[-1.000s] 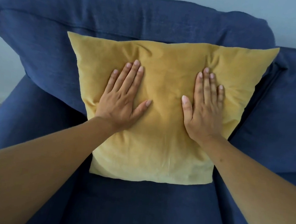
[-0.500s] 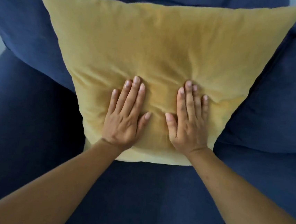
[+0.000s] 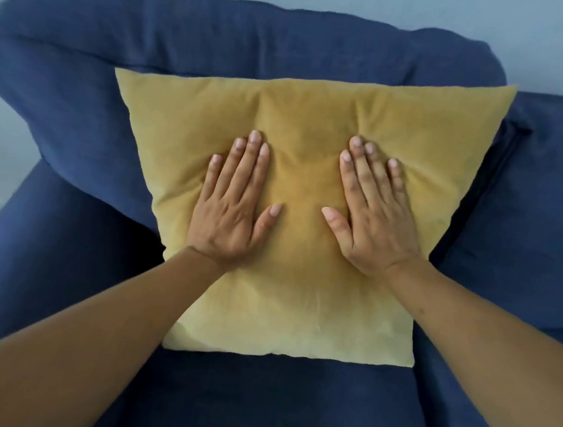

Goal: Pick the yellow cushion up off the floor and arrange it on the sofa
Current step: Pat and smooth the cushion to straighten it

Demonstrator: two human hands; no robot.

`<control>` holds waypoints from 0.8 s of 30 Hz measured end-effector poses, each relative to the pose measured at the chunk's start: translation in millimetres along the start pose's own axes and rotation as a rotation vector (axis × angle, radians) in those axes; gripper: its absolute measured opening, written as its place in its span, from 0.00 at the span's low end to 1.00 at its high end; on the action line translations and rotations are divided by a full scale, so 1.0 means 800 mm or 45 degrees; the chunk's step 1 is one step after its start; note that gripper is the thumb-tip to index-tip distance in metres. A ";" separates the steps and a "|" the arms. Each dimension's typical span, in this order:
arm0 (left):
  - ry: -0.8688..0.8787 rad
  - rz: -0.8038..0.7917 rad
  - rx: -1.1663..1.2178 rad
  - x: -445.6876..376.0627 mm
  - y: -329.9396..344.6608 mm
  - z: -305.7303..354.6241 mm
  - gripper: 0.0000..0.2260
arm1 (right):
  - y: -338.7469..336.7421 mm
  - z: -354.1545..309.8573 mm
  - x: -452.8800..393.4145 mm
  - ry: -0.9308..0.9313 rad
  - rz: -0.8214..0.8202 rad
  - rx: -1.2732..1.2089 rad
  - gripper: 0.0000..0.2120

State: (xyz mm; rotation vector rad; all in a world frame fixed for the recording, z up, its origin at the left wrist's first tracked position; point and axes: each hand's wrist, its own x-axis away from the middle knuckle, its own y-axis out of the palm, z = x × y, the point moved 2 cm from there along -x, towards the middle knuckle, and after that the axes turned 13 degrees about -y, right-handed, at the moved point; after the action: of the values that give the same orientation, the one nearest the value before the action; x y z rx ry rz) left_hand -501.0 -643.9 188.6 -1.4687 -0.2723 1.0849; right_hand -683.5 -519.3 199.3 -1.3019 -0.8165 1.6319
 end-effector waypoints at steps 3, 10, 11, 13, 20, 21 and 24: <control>0.005 -0.041 -0.025 0.005 0.004 0.001 0.32 | 0.002 -0.002 0.006 0.026 -0.042 -0.003 0.34; 0.033 -0.106 -0.034 0.006 -0.007 0.004 0.32 | -0.009 -0.005 0.005 0.037 -0.101 -0.034 0.35; 0.050 -0.102 -0.014 0.009 -0.014 0.003 0.32 | -0.014 -0.007 0.006 0.022 -0.071 -0.049 0.35; 0.102 -0.066 0.018 0.011 -0.028 -0.003 0.32 | -0.028 -0.008 0.008 -0.019 0.024 -0.048 0.35; -0.106 -0.045 -0.037 -0.037 -0.051 -0.053 0.34 | -0.049 0.080 -0.013 0.342 -0.043 0.005 0.37; -0.140 -0.056 -0.023 -0.040 -0.051 -0.057 0.34 | -0.048 0.087 -0.012 0.348 -0.085 0.007 0.38; -0.252 -0.150 -0.036 -0.049 -0.055 -0.062 0.35 | -0.049 0.095 -0.011 0.321 -0.195 -0.020 0.39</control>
State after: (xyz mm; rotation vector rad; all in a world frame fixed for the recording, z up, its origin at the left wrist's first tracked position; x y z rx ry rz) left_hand -466.9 -693.6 236.8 -1.3542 -0.5093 1.1354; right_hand -748.1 -509.2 255.6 -1.3873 -0.7558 1.3125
